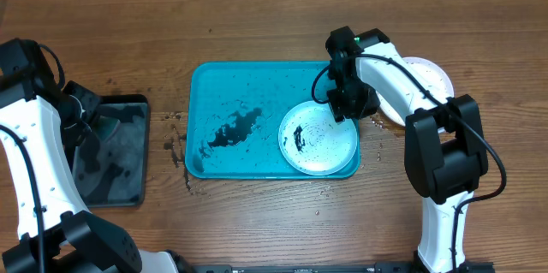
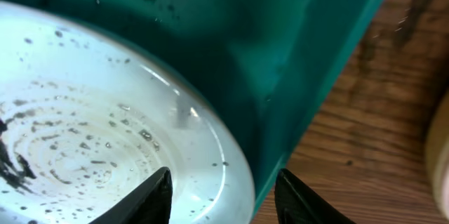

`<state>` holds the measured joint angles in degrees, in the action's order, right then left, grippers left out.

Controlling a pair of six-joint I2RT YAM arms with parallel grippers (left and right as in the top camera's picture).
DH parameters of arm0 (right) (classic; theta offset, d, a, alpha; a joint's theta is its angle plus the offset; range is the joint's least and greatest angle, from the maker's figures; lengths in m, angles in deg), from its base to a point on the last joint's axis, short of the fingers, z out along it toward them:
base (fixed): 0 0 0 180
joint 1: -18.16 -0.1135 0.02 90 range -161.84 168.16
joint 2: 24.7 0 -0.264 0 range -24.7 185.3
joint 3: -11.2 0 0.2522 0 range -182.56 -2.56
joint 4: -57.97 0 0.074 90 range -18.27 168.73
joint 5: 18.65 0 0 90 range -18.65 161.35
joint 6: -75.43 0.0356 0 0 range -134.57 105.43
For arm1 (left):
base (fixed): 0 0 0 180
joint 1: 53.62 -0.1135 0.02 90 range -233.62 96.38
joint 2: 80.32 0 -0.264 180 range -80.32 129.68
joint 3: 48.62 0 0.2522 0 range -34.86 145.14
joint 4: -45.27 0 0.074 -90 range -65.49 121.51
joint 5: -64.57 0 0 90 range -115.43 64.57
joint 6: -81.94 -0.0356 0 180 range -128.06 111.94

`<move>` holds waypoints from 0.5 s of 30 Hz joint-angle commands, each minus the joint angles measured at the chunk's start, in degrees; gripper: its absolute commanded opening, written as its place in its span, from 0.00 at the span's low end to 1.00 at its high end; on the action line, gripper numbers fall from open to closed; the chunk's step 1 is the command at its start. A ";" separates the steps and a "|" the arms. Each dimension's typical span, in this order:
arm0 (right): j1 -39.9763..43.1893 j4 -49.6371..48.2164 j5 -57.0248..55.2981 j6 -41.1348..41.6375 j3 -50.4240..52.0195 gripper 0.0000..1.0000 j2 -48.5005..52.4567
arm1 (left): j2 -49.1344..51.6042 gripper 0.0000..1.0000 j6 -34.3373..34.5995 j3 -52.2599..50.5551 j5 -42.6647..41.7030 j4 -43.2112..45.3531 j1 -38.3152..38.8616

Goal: Clean dirty plates on tray and stack at the side
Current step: 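Move the right gripper to the rim of the remaining white plate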

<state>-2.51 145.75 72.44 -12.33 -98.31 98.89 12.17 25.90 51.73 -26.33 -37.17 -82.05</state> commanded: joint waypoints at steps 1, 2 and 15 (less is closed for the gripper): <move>0.00 -0.07 2.89 0.81 1.99 0.49 -2.16 | 0.04 0.04 -1.42 -0.31 -0.44 0.22 0.37; 0.00 -0.09 2.91 1.01 2.45 0.49 -2.16 | 0.04 0.04 -1.44 -0.31 -0.44 0.20 0.37; -0.07 -2.73 12.81 5.51 5.27 0.43 -2.16 | 0.04 0.04 -1.42 -0.31 -0.46 0.22 0.39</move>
<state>-2.55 143.98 81.18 -10.26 -93.26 98.85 12.17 25.87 51.73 -26.33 -37.17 -82.05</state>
